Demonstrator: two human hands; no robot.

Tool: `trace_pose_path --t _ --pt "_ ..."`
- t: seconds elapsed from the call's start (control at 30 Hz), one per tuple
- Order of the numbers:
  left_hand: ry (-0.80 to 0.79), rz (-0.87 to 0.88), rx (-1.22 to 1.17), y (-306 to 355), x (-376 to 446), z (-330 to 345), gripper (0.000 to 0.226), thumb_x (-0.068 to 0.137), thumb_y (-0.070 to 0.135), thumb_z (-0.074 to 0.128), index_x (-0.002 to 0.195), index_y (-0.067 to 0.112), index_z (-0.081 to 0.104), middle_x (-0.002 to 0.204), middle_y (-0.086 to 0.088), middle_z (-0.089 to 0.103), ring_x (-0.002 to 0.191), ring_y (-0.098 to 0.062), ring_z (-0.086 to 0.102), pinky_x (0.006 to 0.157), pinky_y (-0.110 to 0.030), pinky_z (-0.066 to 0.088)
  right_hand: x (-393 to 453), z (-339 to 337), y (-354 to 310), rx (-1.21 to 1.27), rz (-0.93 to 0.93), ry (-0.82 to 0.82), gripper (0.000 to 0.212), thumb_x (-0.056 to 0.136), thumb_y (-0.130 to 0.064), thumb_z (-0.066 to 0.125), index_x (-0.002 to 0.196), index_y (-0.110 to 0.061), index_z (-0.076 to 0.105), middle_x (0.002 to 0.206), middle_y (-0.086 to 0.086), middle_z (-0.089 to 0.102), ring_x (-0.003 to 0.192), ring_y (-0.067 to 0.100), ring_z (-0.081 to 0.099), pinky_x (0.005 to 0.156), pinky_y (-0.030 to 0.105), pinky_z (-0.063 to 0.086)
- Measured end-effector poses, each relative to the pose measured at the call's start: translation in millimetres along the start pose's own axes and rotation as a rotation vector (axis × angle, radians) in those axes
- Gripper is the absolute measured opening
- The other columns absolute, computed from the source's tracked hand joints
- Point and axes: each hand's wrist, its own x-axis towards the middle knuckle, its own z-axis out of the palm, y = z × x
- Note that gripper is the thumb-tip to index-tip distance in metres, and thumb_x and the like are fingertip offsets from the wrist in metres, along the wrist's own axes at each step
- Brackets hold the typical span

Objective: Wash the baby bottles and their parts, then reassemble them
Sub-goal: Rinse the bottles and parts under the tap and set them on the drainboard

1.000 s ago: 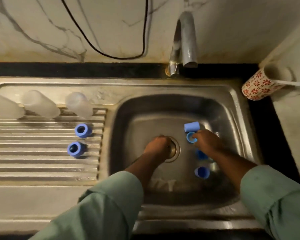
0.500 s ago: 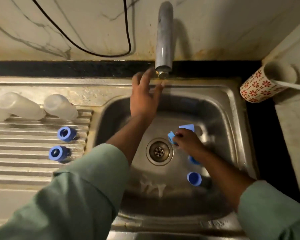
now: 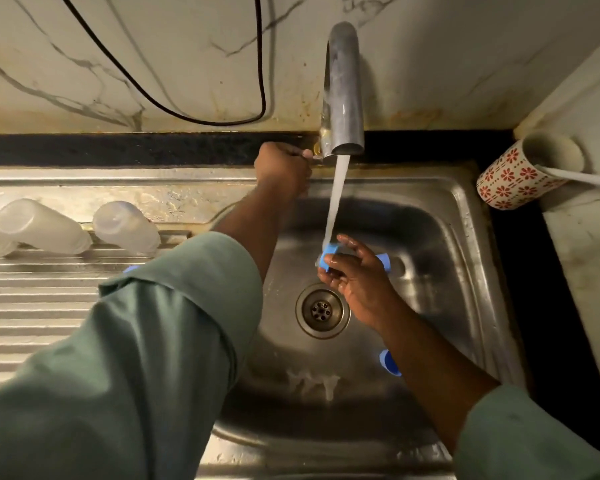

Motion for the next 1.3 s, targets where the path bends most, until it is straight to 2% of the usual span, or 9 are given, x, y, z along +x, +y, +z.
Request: trace_pose_path --t 0.1,0.2,0.43,0.57,0.7,0.83,0.93,1.17,1.3 --pt "-0.056 -0.037 -0.017 2 2 -5 0.014 0.094 0.012 0.068 0.082 0.017 0.062 0.095 -0.014 0.072 0.088 -0.034 0.072 0.069 -0.044 0.063 1 1 -2 0.014 -0.005 -0.018 0.039 0.088 0.007 0.056 0.126 -0.001 0.053 0.105 0.015 0.060 0.094 0.026 0.059 0.079 0.030 0.054" --pt "-0.071 -0.085 -0.007 4 6 -9 0.012 0.092 0.014 0.071 0.086 0.018 0.061 0.099 -0.009 0.070 0.091 -0.030 0.070 0.072 -0.049 0.063 4 6 -5 0.002 -0.005 -0.031 0.025 0.088 0.009 0.055 0.107 -0.006 0.061 0.092 0.010 0.063 0.085 0.022 0.060 0.073 0.028 0.052" --pt "-0.023 -0.030 0.063 2 13 -4 0.023 0.089 0.017 0.075 0.075 0.023 0.058 0.085 -0.001 0.066 0.081 -0.023 0.070 0.059 -0.043 0.062 18 11 -7 0.055 0.079 -0.021 0.007 0.090 -0.008 0.057 0.095 -0.008 0.063 0.087 0.012 0.064 0.065 0.018 0.062 0.061 0.027 0.050" --pt "-0.018 0.010 0.109 -1 12 -3 0.022 0.091 0.018 0.071 0.075 0.025 0.059 0.085 -0.002 0.068 0.077 -0.021 0.070 0.051 -0.035 0.058 22 9 -6 0.083 0.178 0.020 0.025 0.089 -0.031 0.063 0.102 -0.010 0.062 0.088 0.011 0.065 0.056 0.011 0.058 0.049 0.019 0.044" --pt "-0.062 -0.015 0.122 2 15 -7 0.019 0.092 0.015 0.070 0.075 0.021 0.062 0.085 -0.007 0.070 0.073 -0.023 0.069 0.046 -0.032 0.053 22 7 -6 0.169 0.221 -0.023 0.027 0.091 -0.030 0.061 0.104 -0.006 0.061 0.091 0.013 0.064 0.070 0.015 0.061 0.059 0.023 0.052" --pt "-0.074 -0.034 0.123 4 17 -9 0.016 0.091 0.017 0.072 0.078 0.018 0.064 0.085 -0.007 0.070 0.072 -0.023 0.070 0.047 -0.035 0.056 21 5 -6 0.239 0.234 -0.083 0.016 0.091 -0.005 0.056 0.105 0.000 0.057 0.098 0.019 0.066 0.088 0.025 0.067 0.077 0.032 0.059" --pt "-0.073 -0.031 0.129 3 16 -7 0.016 0.090 0.023 0.074 0.078 0.019 0.064 0.085 -0.006 0.070 0.074 -0.022 0.070 0.046 -0.033 0.056 21 5 -4 0.106 0.152 -0.112 0.022 0.091 0.009 0.050 0.108 0.001 0.059 0.104 0.017 0.066 0.095 0.025 0.067 0.082 0.032 0.058" --pt "-0.089 -0.048 0.135 6 17 -10 0.018 0.089 0.028 0.075 0.077 0.020 0.064 0.085 -0.005 0.070 0.074 -0.021 0.070 0.044 -0.033 0.056 20 6 0 0.060 0.076 -0.020 0.009 0.092 -0.007 0.056 0.089 -0.009 0.063 0.079 0.006 0.067 0.075 0.015 0.056 0.066 0.025 0.042" --pt "-0.088 -0.038 0.142 4 17 -9 0.017 0.090 0.028 0.074 0.078 0.020 0.064 0.086 -0.004 0.070 0.077 -0.021 0.070 0.050 -0.037 0.059 24 1 6 0.215 0.130 -0.014 0.012 0.095 -0.004 0.050 0.101 -0.006 0.060 0.102 0.014 0.065 0.092 0.025 0.064 0.078 0.034 0.057"
